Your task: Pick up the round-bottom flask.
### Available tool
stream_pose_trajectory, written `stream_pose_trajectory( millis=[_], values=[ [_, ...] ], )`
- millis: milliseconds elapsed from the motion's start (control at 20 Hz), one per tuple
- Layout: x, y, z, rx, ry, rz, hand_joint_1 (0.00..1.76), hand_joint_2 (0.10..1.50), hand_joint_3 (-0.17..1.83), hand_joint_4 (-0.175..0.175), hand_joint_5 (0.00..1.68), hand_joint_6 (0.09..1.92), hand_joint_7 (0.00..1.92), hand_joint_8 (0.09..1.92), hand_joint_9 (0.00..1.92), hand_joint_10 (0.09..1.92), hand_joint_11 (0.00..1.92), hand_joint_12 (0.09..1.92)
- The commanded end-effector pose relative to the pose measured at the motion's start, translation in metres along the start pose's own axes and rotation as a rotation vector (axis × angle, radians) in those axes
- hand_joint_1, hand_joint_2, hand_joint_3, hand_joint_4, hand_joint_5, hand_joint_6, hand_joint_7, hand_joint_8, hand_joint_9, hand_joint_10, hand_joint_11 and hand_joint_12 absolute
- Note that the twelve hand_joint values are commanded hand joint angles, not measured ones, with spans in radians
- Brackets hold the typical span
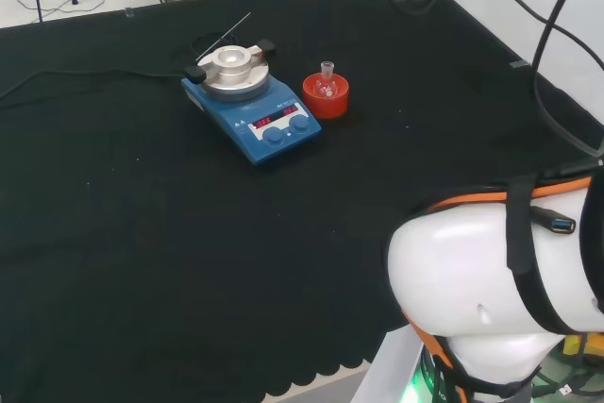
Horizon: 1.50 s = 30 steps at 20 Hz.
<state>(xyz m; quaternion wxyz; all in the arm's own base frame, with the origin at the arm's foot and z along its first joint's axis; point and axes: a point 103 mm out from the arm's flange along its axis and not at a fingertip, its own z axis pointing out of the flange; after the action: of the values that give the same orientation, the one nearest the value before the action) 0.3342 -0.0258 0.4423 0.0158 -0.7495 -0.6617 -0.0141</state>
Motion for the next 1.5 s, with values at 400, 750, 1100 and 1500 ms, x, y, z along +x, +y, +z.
stream_pose_trajectory(
  millis=[400, 750, 1100, 1500],
  values=[
    [-0.059, 0.104, 0.101, 0.044, 0.085, 0.093, 0.13, 1.29, 0.22, -0.018, 0.28, 0.09, 0.06, 0.47, 0.10, 0.64, 0.00, 0.98],
    [-0.074, 0.133, 0.149, 0.069, 0.192, 0.113, 0.43, 1.14, 0.15, -0.028, 0.31, 0.09, 0.10, 0.49, 0.13, 0.66, 0.00, 1.00],
    [-0.077, 0.152, 0.191, 0.104, 0.254, 0.155, 0.65, 1.00, 0.13, -0.035, 0.37, 0.09, 0.14, 0.52, 0.19, 0.68, 0.00, 1.07],
    [-0.069, 0.178, 0.243, 0.070, 0.249, 0.151, 0.78, 0.77, 0.45, -0.053, 0.49, 0.09, 0.22, 0.62, 0.33, 0.71, 0.00, 1.28]
  ],
)
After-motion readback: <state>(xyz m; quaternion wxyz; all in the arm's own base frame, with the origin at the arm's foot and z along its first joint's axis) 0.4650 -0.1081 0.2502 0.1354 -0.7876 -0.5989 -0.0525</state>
